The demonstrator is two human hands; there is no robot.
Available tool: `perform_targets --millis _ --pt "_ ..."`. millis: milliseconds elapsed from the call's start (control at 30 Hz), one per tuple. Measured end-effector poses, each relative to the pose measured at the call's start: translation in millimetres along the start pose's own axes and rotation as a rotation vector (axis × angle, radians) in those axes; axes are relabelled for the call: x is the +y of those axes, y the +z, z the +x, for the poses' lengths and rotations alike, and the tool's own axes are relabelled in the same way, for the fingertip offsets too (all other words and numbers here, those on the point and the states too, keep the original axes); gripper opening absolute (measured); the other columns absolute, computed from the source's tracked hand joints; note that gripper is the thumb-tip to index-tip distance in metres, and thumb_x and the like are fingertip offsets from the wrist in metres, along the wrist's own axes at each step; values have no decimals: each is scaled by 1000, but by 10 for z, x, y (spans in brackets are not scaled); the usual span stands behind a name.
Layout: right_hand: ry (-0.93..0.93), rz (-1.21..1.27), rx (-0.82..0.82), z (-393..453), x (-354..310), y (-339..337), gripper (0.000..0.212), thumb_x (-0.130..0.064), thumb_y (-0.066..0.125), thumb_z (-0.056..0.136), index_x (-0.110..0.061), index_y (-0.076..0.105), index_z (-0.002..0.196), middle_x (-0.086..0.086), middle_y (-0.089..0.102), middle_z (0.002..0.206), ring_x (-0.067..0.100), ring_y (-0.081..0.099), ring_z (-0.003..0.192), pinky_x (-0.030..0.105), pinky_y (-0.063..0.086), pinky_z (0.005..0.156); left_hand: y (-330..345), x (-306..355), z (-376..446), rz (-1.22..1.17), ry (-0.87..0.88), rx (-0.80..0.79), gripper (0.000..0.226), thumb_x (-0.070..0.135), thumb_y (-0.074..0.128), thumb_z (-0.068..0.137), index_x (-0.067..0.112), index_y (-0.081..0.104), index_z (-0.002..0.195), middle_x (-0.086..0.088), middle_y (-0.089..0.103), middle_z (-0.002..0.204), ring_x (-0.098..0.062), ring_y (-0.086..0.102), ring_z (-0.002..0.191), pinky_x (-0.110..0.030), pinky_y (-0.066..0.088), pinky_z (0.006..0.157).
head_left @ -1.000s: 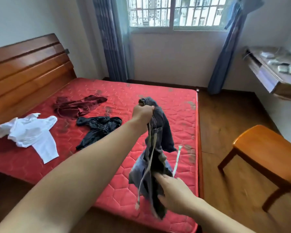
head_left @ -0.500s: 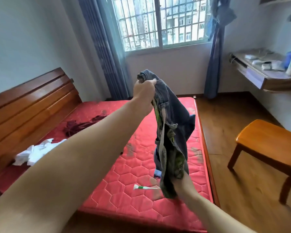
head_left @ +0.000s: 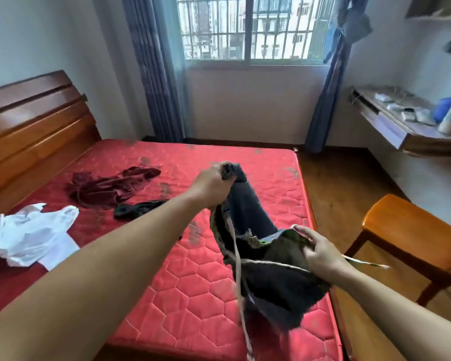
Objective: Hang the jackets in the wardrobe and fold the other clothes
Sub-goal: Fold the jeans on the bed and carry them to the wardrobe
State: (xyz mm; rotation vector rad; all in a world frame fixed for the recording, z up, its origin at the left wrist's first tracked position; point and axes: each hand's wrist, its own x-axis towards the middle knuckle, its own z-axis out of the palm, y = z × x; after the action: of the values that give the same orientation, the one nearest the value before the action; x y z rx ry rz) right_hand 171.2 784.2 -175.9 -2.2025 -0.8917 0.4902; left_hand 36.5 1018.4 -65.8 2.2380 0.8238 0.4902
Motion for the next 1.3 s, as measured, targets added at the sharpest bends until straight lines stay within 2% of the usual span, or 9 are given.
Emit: perform_targets --millis 167,333,433,533,667,833,1133,1200,1300 --pt "-9 -350 -269 244 -95 3 21 -35 53 94 -28 64 110 -8 69 110 6 60 95 23 46 85 -31 -781 89 142 -219 -231 17 26 48 95 20 59 106 -12 66 97 -33 69 75 -47 59 53" --pt "45 -512 -618 385 -220 -24 89 -89 59 54 -39 42 125 -20 56 116 5 57 107 24 46 93 81 -1258 305 226 -212 -388 41 4 47 87 17 36 124 -12 58 86 -34 64 73 -41 57 57" --pt "-12 -717 -762 507 -172 30 69 -67 71 58 -38 41 113 -13 60 102 9 59 90 24 48 77 123 -1456 455 287 -154 -551 56 -1 43 82 30 41 130 0 50 72 -17 55 57 -26 48 46" --pt "-46 -665 -647 860 -94 -18 24 -38 63 72 -29 52 92 -12 61 91 10 59 85 24 48 72 204 -1570 602 208 -259 -828 41 -4 43 80 25 63 101 -3 53 84 -24 64 56 -42 60 56" --pt "72 -538 -727 1522 73 -100 25 -39 67 74 -27 64 96 -10 68 95 7 63 87 26 54 75 386 -1612 750 142 -422 -1118 12 15 70 83 18 68 95 -4 59 80 -21 66 62 -38 62 64" --pt "101 -397 -570 2251 317 28 15 -33 66 80 -26 69 93 -6 71 91 11 65 87 31 53 81 729 -1589 1052 364 -235 -1136 64 67 73 63 11 66 94 7 56 74 -12 53 67 -31 50 64" --pt "88 -303 -371 2901 425 125 5 -34 68 80 -37 67 84 -19 64 76 -4 57 73 10 39 56 803 -1926 1781 913 21 -697 27 38 58 83 21 70 100 -2 59 109 -25 55 105 -34 46 79" --pt "95 -392 -506 2901 498 220 7 -31 68 78 -30 67 85 -10 67 80 8 62 75 20 45 61 824 -2045 1896 867 -19 -816 21 29 58 81 12 69 89 -8 65 95 -30 61 92 -34 49 72" --pt "212 -676 -1022 2861 593 459 11 -26 63 73 -22 63 83 -2 64 79 18 58 72 26 44 60 916 -2206 2044 719 -153 -1119 11 20 58 80 13 66 84 -10 69 86 -29 65 82 -36 56 73"
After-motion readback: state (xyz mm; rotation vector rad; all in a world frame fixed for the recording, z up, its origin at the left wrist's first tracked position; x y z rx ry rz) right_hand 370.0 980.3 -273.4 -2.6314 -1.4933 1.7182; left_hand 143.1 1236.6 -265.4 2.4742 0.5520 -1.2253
